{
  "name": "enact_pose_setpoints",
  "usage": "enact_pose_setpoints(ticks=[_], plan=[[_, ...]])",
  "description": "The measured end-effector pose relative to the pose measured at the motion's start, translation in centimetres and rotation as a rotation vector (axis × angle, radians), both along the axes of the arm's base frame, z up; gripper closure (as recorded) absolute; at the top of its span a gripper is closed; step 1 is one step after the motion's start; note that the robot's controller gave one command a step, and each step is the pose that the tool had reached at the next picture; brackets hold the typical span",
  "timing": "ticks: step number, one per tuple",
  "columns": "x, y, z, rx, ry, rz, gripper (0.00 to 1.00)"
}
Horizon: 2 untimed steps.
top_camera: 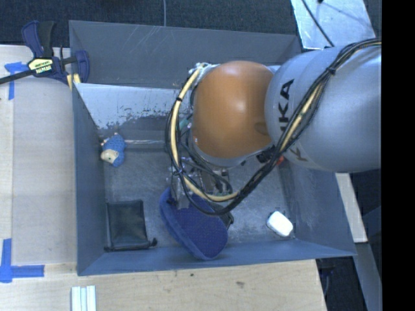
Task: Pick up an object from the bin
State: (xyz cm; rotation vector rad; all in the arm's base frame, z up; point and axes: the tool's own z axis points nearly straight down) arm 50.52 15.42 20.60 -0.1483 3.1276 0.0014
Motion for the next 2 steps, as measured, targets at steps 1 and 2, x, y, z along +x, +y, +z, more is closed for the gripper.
enact_pose_setpoints(ticks=[1,2], plan=[[3.7,6.5,-4.55,0.001,0.007,0.091,1.0],[3.71,6.22,-4.36,0.0,0.006,0.086,0.0]])
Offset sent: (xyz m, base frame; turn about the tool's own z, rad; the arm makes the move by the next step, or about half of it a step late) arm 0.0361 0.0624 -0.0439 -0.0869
